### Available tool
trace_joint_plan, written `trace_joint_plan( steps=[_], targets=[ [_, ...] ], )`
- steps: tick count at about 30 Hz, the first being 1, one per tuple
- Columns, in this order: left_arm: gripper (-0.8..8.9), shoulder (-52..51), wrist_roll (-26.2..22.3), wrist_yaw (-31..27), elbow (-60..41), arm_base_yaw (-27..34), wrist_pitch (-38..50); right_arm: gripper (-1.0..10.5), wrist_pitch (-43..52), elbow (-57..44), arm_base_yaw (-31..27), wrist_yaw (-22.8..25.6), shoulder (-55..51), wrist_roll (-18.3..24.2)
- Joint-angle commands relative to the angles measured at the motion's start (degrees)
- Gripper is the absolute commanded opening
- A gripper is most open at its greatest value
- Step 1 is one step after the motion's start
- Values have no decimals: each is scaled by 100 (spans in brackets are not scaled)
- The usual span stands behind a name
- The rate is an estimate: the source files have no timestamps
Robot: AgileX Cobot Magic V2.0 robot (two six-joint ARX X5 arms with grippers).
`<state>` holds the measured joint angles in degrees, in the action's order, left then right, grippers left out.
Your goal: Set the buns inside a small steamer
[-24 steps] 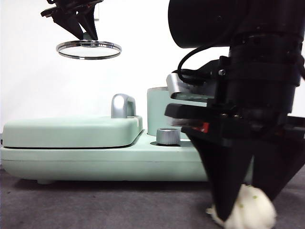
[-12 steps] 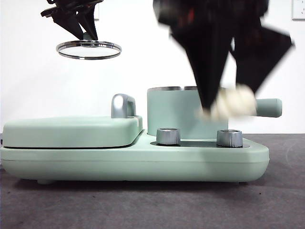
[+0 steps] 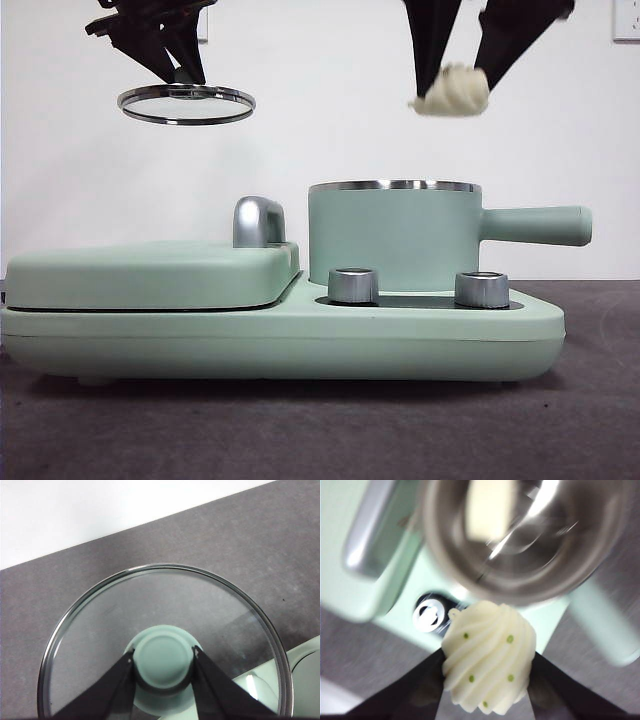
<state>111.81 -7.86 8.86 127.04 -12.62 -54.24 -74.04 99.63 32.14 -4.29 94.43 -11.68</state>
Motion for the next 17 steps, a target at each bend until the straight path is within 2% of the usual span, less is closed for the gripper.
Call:
trace_joint_plan(
  steps=[1,5,9,11,17],
  targets=[
    [54,85,42,20,210,-15,127,226,-37,485,-105,-15,466,516],
    [55,85,39,20,210,-15,125,226,-13,929,-254,13,977,828],
    [55,85,37,20,210,-15,125,226,42,1126,-271,590,1351,1185],
    [55,85,35,20,210,-15,127,226,118,1137,-269,739,1471,1244],
    [55,87,35,20,210,-15,136,226,264,1137,-271,730,1779,1261]
  ],
)
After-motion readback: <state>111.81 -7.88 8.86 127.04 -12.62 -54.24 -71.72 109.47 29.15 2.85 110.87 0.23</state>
